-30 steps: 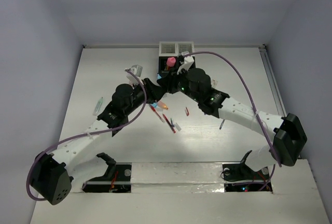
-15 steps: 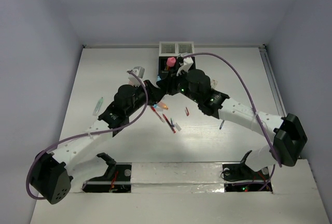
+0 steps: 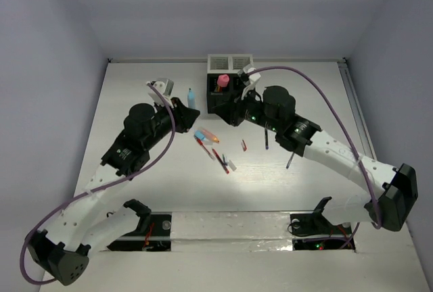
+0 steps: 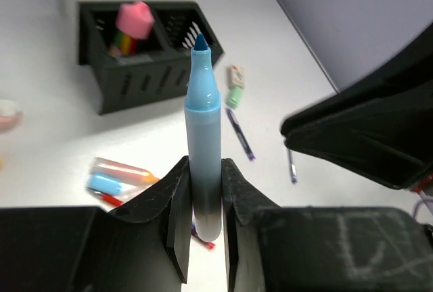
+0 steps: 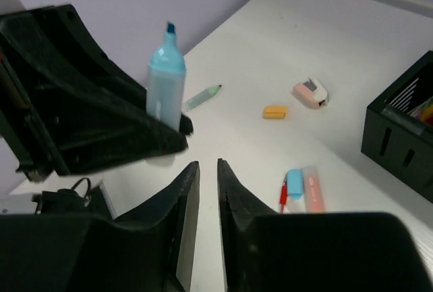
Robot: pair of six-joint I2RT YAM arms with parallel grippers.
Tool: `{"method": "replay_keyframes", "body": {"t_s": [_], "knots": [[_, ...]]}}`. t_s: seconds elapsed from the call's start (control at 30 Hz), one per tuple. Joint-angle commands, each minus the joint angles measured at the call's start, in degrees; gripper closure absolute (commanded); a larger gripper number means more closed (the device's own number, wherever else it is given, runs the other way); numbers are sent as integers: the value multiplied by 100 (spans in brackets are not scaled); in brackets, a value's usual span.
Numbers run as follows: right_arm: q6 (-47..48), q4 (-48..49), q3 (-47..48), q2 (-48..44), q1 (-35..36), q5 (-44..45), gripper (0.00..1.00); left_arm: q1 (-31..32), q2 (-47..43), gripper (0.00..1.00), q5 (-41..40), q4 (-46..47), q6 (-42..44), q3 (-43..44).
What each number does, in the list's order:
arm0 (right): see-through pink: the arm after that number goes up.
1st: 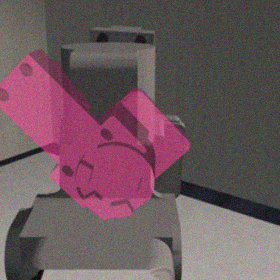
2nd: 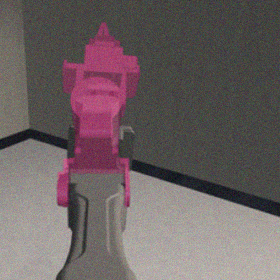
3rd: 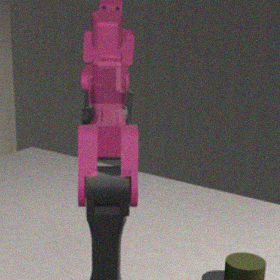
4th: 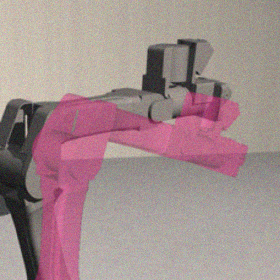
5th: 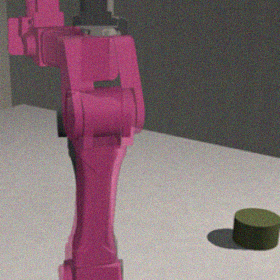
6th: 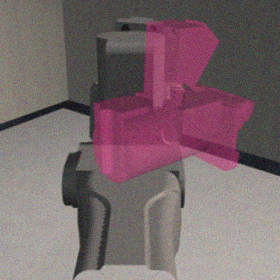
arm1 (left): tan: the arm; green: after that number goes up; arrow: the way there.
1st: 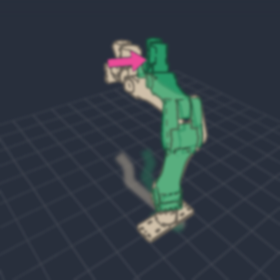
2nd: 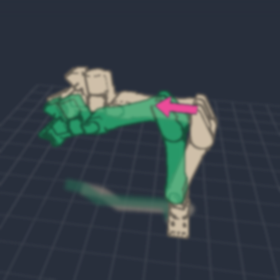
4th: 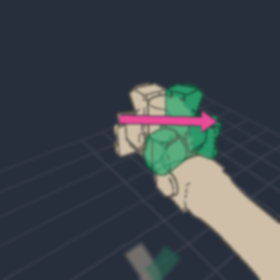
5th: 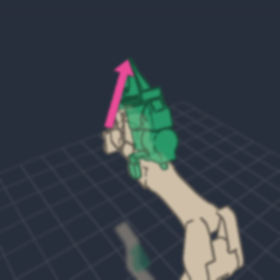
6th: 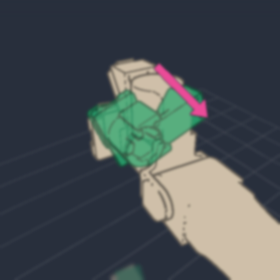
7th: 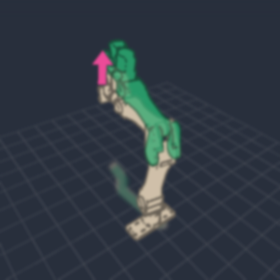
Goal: Sort the stationery into containers
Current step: Pick up the pen cap from the center of the board.
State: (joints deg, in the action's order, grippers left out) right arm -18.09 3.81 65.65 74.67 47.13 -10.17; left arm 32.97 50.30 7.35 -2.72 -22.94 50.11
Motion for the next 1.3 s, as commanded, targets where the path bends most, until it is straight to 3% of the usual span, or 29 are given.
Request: {"method": "replay_keyframes", "body": {"t_s": [0.0, 0.03, 0.13, 0.37, 0.6, 0.8, 1.27], "knots": [[200, -179, -122, 257, -46, -327, 84, -457, -231, 100, 142, -361, 500, 280], [226, -162, -114, 371, -46, -362, 90, -850, -249, 100, 317, -352, 536, 263], [340, -337, 149, 960, -99, -424, 90, -1633, -232, 100, 1362, -142, 545, 132], [692, -1259, 1265, 2454, -99, -337, 76, -2049, -389, 100, 2322, 729, 193, -431], [1025, -2041, 2504, 3797, -99, 191, 65, -2181, -688, 100, 1823, 475, 255, -441], [1202, -2868, 3646, 4731, 77, 815, 64, -2181, -750, 100, 1919, 448, 299, -440], [1255, -3185, 4167, 5391, 349, 1264, 64, -2128, -794, 100, 1559, 281, 404, -344]]}}
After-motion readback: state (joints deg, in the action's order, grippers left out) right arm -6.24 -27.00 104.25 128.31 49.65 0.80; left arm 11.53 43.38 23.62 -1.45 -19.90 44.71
